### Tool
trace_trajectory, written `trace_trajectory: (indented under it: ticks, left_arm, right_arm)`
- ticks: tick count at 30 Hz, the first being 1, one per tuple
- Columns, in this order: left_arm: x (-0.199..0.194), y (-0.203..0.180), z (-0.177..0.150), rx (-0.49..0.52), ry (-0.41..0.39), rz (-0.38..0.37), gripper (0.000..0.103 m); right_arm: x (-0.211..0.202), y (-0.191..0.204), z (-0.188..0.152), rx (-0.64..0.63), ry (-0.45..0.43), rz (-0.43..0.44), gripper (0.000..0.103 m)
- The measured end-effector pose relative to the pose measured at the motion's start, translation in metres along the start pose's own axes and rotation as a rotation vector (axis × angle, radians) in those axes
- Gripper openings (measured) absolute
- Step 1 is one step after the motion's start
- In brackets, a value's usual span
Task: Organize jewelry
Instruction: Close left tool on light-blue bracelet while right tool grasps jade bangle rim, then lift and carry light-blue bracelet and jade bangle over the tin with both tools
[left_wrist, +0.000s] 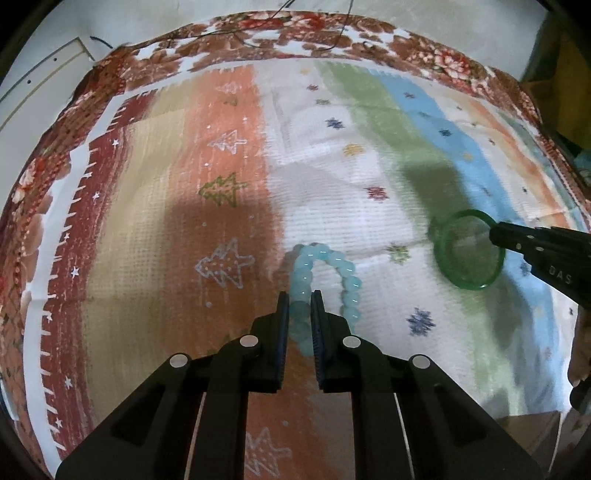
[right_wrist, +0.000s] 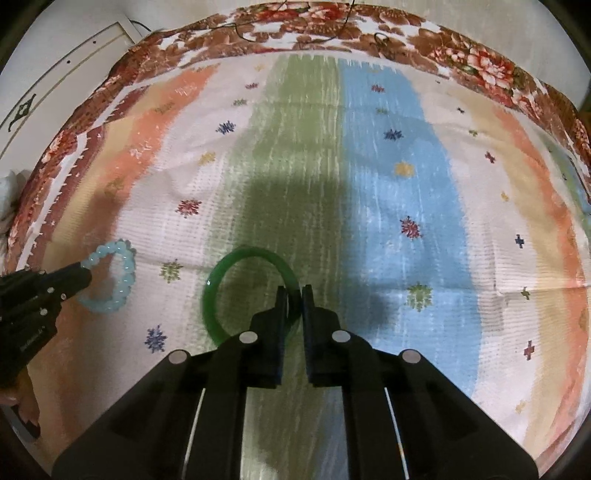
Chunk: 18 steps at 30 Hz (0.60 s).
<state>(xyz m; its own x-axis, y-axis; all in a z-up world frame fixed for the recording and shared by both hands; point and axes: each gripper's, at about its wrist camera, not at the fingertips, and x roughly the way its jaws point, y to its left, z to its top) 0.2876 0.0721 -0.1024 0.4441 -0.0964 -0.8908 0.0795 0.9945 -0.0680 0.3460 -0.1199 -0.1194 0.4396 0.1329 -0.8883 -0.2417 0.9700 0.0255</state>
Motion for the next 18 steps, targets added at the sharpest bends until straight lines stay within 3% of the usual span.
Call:
trace_trajectory:
  ticks: [18]
  left_arm:
    - [-0.047, -0.021, -0.012, 0.004, -0.071, -0.046, 0.011]
  right_arm:
    - [-0.054, -0.004, -0.025, -0.004, -0.056, 0.005, 0.010]
